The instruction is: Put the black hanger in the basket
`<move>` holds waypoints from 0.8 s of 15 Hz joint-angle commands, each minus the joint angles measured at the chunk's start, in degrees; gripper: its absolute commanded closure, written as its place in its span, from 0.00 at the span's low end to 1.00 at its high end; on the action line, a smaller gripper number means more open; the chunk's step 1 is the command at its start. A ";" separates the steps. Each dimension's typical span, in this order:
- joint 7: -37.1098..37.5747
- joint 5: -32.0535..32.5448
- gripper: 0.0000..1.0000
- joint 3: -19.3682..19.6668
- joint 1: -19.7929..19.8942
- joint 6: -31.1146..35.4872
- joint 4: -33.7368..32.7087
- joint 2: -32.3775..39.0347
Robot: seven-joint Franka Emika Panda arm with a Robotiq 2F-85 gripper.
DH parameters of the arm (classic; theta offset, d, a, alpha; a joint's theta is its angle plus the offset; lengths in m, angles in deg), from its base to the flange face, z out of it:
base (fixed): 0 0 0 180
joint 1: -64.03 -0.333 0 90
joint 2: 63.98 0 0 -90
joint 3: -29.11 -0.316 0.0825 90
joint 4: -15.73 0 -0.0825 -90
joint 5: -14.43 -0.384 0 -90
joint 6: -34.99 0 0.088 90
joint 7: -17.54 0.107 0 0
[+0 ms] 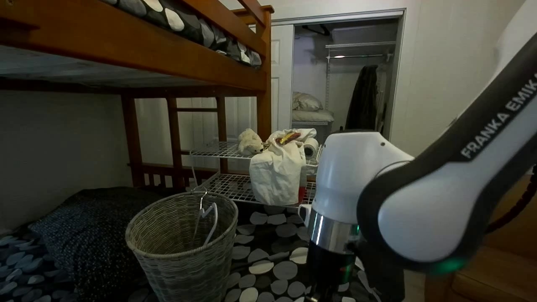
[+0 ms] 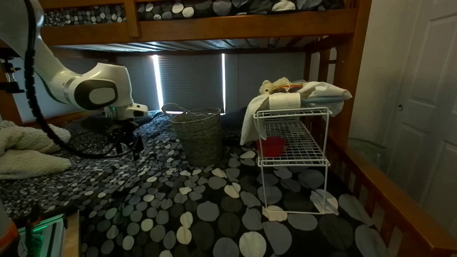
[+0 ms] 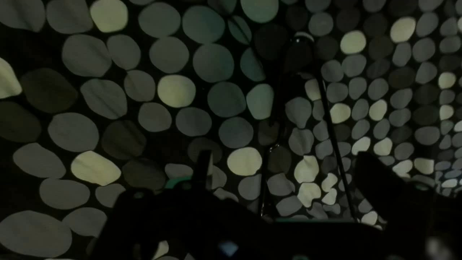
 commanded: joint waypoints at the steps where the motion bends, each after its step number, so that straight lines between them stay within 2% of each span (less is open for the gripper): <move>1: 16.02 11.22 0.00 -10.16 9.09 14.98 -0.20 11.86; 3: 25.99 21.44 0.05 -11.37 12.51 14.65 0.28 12.55; 5: 34.95 31.33 0.09 -7.05 11.63 11.80 -2.71 15.65; 7: 42.31 39.67 0.03 -4.17 10.51 8.78 -7.65 20.82; 9: 42.84 40.55 0.00 -4.06 9.20 3.48 -11.99 26.16; 10: 40.64 38.59 0.02 -4.75 10.88 7.63 -7.18 20.03; 12: 40.79 38.78 0.00 -4.65 10.19 4.97 -10.45 24.04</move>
